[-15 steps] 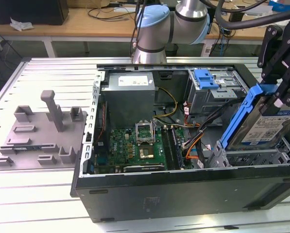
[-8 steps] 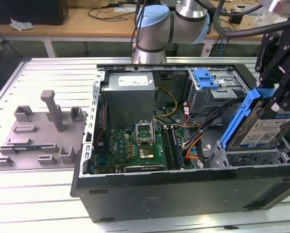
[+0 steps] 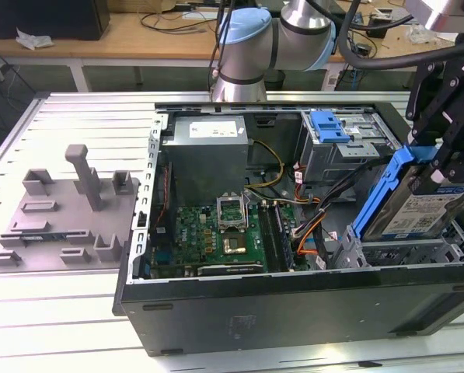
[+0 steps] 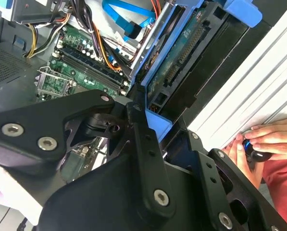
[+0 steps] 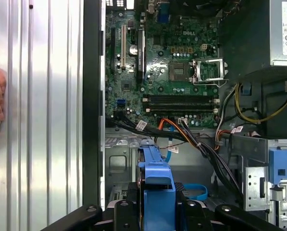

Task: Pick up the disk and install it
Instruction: 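Insert the disk into the insertion slot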

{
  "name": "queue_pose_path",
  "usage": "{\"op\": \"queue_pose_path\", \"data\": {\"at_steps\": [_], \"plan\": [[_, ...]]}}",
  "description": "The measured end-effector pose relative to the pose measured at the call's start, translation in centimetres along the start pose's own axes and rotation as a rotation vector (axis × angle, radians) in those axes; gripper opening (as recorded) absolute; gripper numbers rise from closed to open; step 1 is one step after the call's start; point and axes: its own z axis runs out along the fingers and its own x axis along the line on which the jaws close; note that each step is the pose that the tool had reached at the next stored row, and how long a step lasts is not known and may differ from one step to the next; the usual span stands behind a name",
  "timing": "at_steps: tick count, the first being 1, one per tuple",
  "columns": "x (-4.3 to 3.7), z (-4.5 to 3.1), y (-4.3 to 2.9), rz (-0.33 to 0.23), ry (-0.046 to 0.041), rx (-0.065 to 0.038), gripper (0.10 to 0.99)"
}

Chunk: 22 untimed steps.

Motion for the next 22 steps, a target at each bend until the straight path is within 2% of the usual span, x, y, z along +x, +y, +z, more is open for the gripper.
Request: {"op": "queue_pose_path", "data": {"at_steps": [22], "plan": [[0.13,1.49,-0.05,0.0,0.0,0.0,0.369]]}}
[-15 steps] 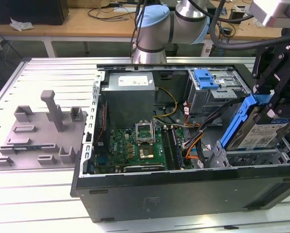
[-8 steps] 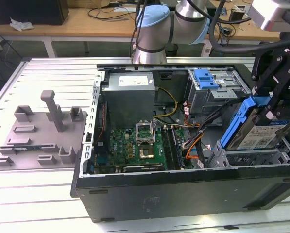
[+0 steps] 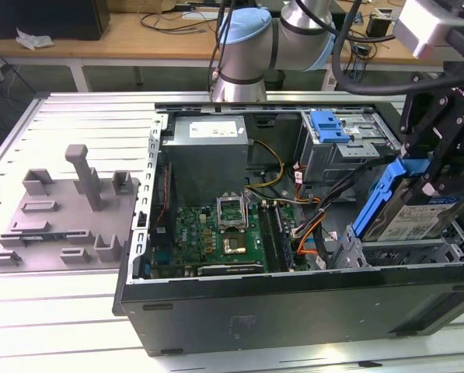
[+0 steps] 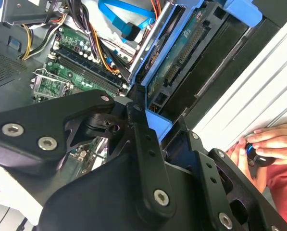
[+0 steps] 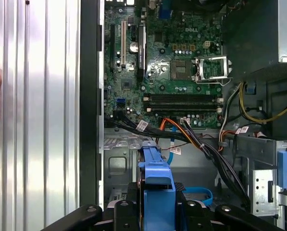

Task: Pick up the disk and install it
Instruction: 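Insert the disk into the insertion slot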

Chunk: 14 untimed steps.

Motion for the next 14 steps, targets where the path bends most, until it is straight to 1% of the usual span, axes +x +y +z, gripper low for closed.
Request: {"op": "queue_pose_path", "data": {"at_steps": [7,14], "plan": [[0.07,0.73,-0.02,0.0,-0.0001,0.0,0.369],[0.09,0.94,-0.03,0.0,-0.0001,0.0,0.369]]}}
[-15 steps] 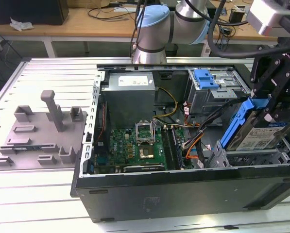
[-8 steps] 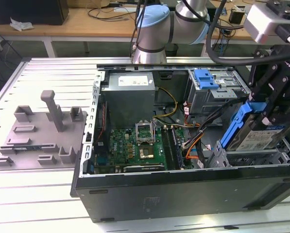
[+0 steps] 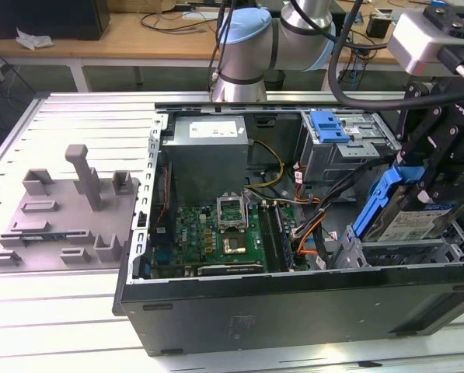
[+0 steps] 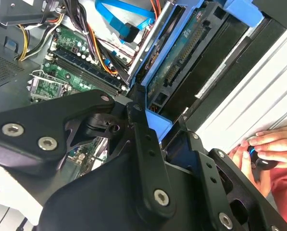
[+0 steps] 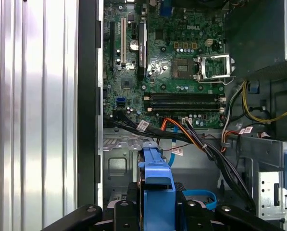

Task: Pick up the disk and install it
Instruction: 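Insert the disk into the insertion slot, then insert the first disk wire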

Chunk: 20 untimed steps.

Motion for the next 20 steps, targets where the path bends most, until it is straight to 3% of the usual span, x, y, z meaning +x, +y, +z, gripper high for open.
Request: {"op": "queue_pose_path", "data": {"at_steps": [2,4,20], "plan": [[0.0,0.0,0.0,0.0,0.0002,0.0,0.376],[0.0,0.01,0.0,0.0,-0.0001,0.0,0.502],[0.0,0.06,0.0,0.0,0.0001,0.0,0.502]]}}
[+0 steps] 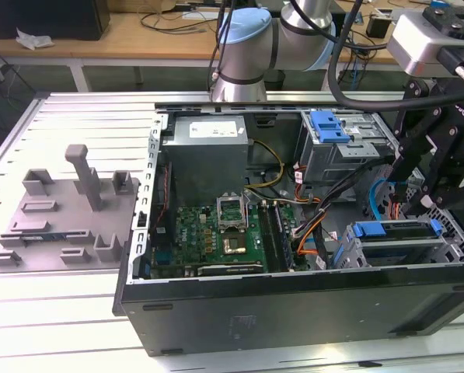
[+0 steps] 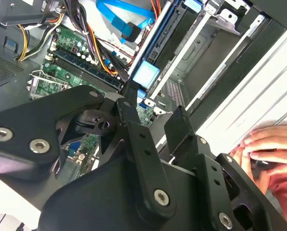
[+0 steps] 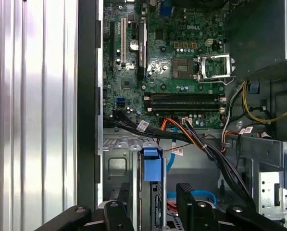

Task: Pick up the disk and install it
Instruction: 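Insert the first disk wire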

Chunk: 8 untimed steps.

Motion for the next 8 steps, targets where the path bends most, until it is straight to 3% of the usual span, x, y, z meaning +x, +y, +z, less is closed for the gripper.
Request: {"op": "queue_pose_path", "data": {"at_steps": [3,4,5,6,8], "plan": [[0.0,0.01,0.0,0.0,-0.0001,0.0,0.502],[-0.5,0.06,-0.01,0.0,0.0079,0.0,0.502],[-1.91,0.13,-0.01,0.001,0.0437,0.0,0.502],[-2.44,0.16,-0.02,0.002,0.0638,0.0,0.502],[-3.55,0.22,-0.05,0.003,0.0953,0.0,0.502]]}}
